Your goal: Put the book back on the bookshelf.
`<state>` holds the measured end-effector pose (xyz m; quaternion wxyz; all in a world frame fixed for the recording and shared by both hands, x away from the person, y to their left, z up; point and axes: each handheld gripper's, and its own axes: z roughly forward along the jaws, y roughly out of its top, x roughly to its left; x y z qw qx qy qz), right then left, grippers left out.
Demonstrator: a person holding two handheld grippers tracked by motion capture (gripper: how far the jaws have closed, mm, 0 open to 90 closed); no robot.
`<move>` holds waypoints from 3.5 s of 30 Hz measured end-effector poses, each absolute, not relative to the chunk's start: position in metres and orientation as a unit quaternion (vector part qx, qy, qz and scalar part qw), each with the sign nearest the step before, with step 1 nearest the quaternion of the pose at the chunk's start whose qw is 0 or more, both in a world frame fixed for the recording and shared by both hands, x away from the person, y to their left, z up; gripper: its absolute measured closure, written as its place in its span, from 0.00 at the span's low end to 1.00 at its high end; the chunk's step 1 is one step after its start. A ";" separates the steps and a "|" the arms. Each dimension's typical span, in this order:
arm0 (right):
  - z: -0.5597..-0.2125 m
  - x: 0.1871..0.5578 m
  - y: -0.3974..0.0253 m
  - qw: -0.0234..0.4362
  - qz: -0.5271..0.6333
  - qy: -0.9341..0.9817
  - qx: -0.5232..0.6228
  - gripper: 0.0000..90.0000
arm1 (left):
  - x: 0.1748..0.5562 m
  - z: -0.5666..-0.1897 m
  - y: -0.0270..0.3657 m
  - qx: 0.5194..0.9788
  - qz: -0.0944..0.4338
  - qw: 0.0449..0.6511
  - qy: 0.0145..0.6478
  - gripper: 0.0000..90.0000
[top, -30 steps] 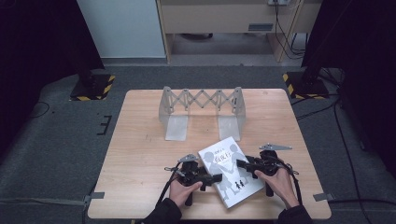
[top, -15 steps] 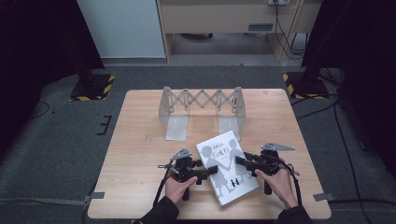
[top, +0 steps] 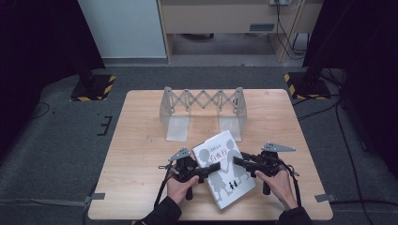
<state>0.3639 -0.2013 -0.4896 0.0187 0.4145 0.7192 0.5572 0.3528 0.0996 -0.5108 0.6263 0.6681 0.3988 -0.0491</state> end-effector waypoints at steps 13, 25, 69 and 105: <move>-0.486 0.362 -0.200 0.031 0.585 0.709 0.392 0.65 | 0.355 -0.497 0.103 0.663 -0.032 0.634 0.396 0.50; -0.483 0.364 -0.211 0.029 0.596 0.696 0.399 0.60 | 0.353 -0.490 0.104 0.662 -0.046 0.643 0.383 0.56; -0.538 0.377 -0.254 0.215 0.334 0.770 0.499 0.16 | 0.349 -0.424 0.161 0.672 0.061 0.613 0.411 0.58; -0.538 0.378 -0.253 0.211 0.333 0.773 0.497 0.14 | 0.409 -0.385 0.229 0.629 0.192 0.572 0.490 0.58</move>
